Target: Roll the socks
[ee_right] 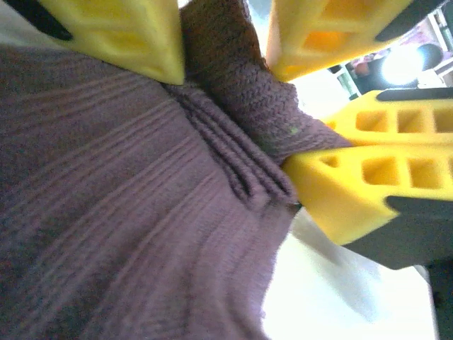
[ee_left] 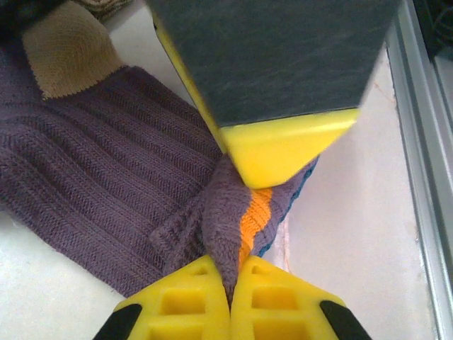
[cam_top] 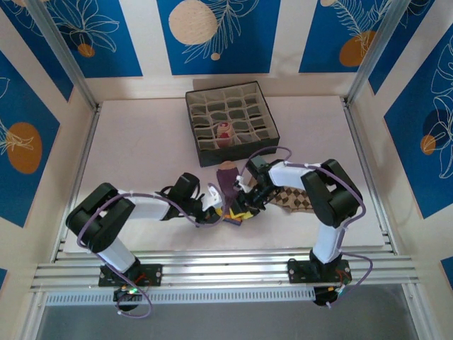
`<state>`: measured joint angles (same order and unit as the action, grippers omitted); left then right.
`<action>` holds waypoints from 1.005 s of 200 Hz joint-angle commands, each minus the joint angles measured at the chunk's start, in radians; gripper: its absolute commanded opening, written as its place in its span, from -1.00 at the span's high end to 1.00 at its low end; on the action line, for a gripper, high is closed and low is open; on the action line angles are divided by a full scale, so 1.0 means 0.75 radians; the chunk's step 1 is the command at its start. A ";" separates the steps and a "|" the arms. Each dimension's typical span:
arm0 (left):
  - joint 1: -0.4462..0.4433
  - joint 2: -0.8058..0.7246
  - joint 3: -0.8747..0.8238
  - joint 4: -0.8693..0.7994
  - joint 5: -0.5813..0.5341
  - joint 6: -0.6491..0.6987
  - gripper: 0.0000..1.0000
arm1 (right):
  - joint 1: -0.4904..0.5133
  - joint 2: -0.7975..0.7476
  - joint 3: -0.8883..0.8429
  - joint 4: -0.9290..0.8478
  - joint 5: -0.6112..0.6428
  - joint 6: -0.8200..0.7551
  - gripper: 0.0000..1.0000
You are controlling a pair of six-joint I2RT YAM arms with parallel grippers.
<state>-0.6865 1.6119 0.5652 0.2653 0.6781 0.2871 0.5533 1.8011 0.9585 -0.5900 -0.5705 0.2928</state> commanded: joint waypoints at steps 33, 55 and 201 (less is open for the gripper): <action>-0.015 -0.020 0.043 -0.109 0.099 -0.435 1.00 | -0.008 -0.239 -0.171 0.195 0.037 0.044 0.13; -0.013 0.027 0.069 -0.136 0.128 -0.609 1.00 | 0.019 -0.227 -0.199 0.231 0.029 0.043 0.11; 0.053 0.170 0.148 -0.237 0.168 -0.805 0.74 | 0.030 0.060 0.041 -0.130 0.401 0.058 0.95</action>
<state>-0.6472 1.7878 0.6640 0.2470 0.9047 -0.4419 0.5823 1.7702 0.9531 -0.5636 -0.4080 0.3447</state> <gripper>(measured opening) 0.089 0.088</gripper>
